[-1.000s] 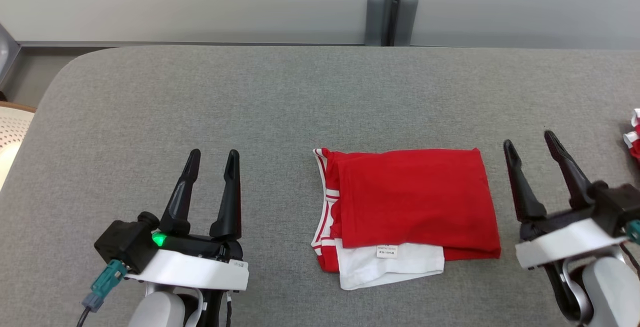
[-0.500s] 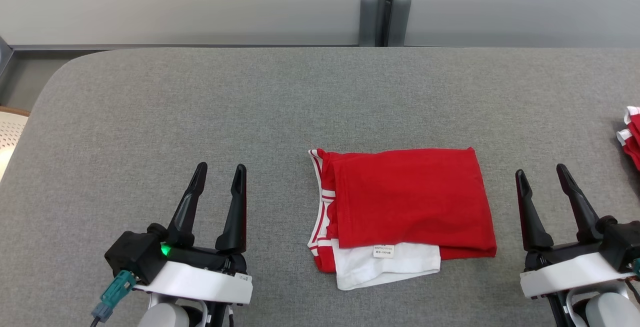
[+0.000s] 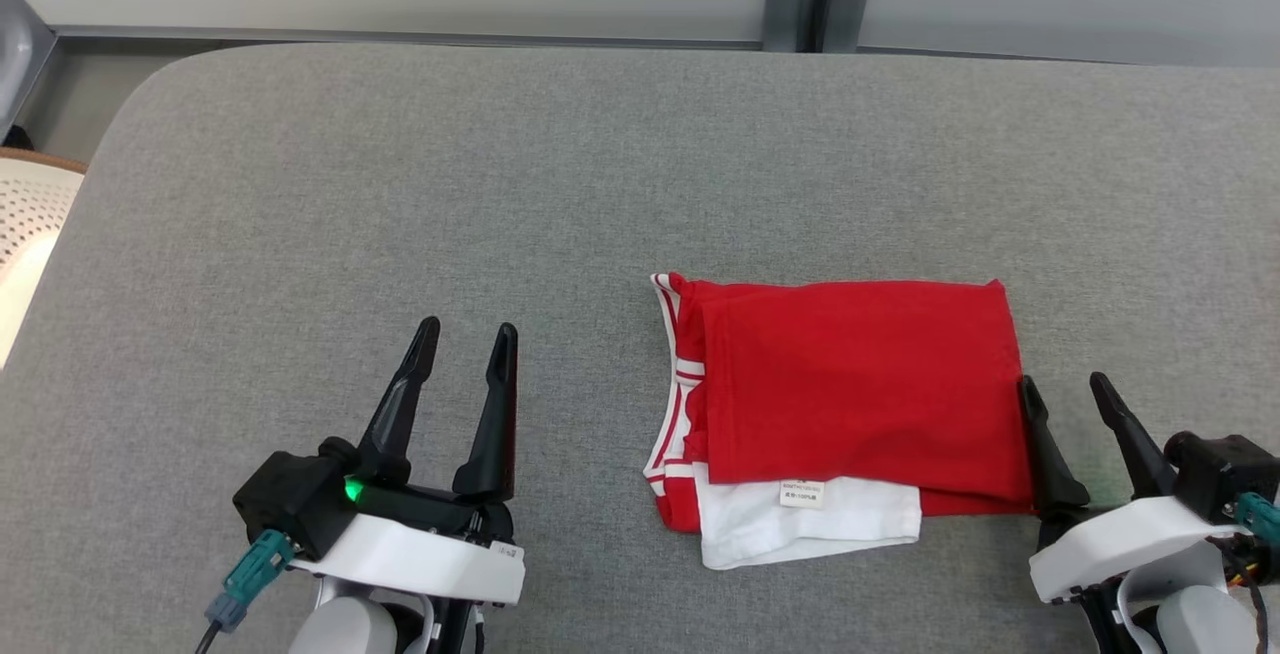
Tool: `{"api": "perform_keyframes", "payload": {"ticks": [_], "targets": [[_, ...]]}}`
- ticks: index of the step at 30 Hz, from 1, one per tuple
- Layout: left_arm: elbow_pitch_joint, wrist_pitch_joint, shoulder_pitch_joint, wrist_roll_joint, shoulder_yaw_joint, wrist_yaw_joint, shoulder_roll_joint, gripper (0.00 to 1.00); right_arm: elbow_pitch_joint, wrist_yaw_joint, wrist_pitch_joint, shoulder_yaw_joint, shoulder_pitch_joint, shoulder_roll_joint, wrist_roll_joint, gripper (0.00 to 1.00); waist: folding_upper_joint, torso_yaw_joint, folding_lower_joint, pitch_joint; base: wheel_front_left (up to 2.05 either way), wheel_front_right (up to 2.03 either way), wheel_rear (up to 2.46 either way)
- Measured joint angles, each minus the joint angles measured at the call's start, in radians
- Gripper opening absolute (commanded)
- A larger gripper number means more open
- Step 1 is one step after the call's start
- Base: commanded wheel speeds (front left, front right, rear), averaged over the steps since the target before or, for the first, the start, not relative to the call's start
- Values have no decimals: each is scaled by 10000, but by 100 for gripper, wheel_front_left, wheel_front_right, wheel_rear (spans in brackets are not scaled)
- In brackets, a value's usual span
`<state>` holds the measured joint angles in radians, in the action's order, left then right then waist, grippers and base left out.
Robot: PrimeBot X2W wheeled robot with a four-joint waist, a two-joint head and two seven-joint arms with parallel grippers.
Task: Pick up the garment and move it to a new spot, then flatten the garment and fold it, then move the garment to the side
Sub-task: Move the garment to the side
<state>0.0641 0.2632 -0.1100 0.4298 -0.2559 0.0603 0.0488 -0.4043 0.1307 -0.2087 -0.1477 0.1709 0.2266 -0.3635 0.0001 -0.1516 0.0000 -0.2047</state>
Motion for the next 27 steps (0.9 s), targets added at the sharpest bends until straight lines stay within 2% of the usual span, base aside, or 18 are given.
{"api": "perform_keyframes", "payload": {"ticks": [11, 12, 14, 19, 27], "targets": [[-23, 2, -184, 27, -192, -155, 4, 100, -1168, 0, 334, -439, 509, 25, -153, 100, 0, -598, -1, -458, 0, 0, 0], [-25, 2, -184, 27, -196, -174, 4, 100, -1235, 0, 343, -470, 571, 38, -148, 54, 0, -618, 0, -473, 0, 0, 0], [-29, 2, -186, 27, -196, -184, 6, 100, -1319, 0, 341, -545, 650, 65, -146, 0, 0, -630, 0, -504, 0, 0, 0], [-23, 2, -200, 12, -213, -205, 4, 100, -1350, 13, 25, -899, 859, 284, 157, 0, 0, -475, -1, -523, 0, 0, 0], [-23, 2, -348, -94, -228, -169, 8, 100, -635, 12, -418, -1394, 1453, 1365, 1789, 0, 0, 183, -1, -461, 0, 0, 0]]}}
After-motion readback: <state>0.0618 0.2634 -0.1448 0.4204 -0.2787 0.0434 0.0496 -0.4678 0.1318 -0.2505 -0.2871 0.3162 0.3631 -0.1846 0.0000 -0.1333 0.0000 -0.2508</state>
